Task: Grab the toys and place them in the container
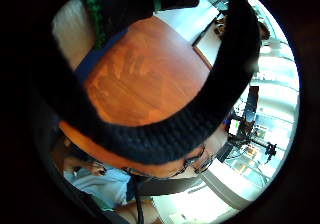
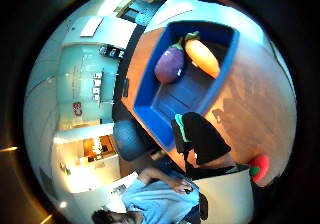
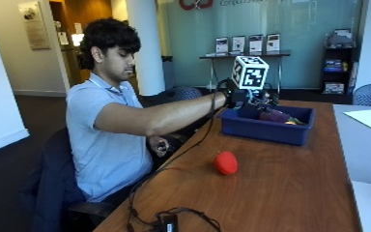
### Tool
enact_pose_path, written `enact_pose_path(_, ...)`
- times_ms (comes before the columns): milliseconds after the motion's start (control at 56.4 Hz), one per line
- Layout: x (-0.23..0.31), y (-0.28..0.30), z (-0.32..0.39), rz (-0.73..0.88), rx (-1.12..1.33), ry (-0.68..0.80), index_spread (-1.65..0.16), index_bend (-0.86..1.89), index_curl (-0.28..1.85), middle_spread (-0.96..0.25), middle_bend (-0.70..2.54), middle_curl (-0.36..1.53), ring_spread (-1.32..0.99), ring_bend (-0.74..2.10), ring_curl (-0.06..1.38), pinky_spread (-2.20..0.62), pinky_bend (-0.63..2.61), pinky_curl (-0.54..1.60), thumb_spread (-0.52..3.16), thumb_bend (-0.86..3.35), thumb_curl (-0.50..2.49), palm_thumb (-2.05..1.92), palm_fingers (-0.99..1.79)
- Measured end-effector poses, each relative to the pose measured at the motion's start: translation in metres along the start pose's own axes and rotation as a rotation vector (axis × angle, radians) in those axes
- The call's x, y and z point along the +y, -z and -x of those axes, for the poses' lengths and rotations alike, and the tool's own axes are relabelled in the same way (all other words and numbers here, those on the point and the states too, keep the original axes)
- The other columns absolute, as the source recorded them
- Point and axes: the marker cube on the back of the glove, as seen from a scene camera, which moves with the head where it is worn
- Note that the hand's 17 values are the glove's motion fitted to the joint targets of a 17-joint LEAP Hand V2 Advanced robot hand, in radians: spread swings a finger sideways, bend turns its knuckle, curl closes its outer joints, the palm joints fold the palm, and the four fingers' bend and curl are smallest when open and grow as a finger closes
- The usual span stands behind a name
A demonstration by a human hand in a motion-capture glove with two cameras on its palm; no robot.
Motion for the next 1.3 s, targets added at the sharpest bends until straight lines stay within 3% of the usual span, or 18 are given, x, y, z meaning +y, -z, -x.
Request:
enact_pose_path(302, 0.122, -0.072, -0.086, 0.115, 0.022, -0.093, -0.33, 0.19, 0.29, 0.01, 0.12, 0.25, -0.01, 0.16, 0.23, 0.08, 0.90, 0.27, 1.43, 0.01, 0.36, 0.09, -0.15)
enact_pose_path(621, 0.142, -0.152, -0.124, 0.165, 0.070, -0.148, -0.33, 0.18, 0.31, 0.01, 0.11, 0.21, 0.00, 0.15, 0.20, 0.06, 0.97, 0.31, 1.54, 0.09, 0.37, 0.27, -0.15)
enact_pose_path(674, 0.139, -0.153, -0.125, 0.095, 0.063, -0.110, -0.33, 0.17, 0.31, 0.02, 0.14, 0.21, 0.00, 0.20, 0.21, 0.02, 1.02, 0.32, 1.62, 0.16, 0.39, 0.35, -0.02)
enact_pose_path(727, 0.135, -0.153, -0.124, 0.010, 0.068, -0.087, -0.32, 0.18, 0.30, 0.03, 0.15, 0.20, 0.00, 0.30, 0.22, -0.09, 1.07, 0.32, 1.67, 0.24, 0.41, 0.45, 0.21)
enact_pose_path(763, 0.133, -0.150, -0.124, -0.025, 0.072, -0.079, -0.30, 0.21, 0.31, 0.02, 0.21, 0.22, -0.02, 0.46, 0.25, -0.15, 1.08, 0.31, 1.65, 0.31, 0.45, 0.57, 0.54)
enact_pose_path(816, 0.131, -0.148, -0.125, -0.048, 0.070, -0.074, -0.29, 0.21, 0.33, 0.02, 0.20, 0.22, -0.05, 0.56, 0.28, -0.21, 1.05, 0.31, 1.61, 0.37, 0.49, 0.67, 0.68)
enact_pose_path(1082, 0.123, -0.129, -0.119, -0.069, 0.019, -0.072, -0.24, 0.18, 0.41, 0.00, 0.22, 0.29, -0.13, 0.68, 0.37, -0.32, 1.00, 0.35, 1.44, 0.39, 0.61, 0.83, 0.79)
enact_pose_path(1295, 0.086, -0.057, -0.070, -0.135, -0.045, -0.045, -0.23, 0.17, 0.42, -0.01, 0.19, 0.32, -0.15, 0.67, 0.37, -0.34, 1.02, 0.37, 1.37, 0.37, 0.67, 0.85, 0.76)
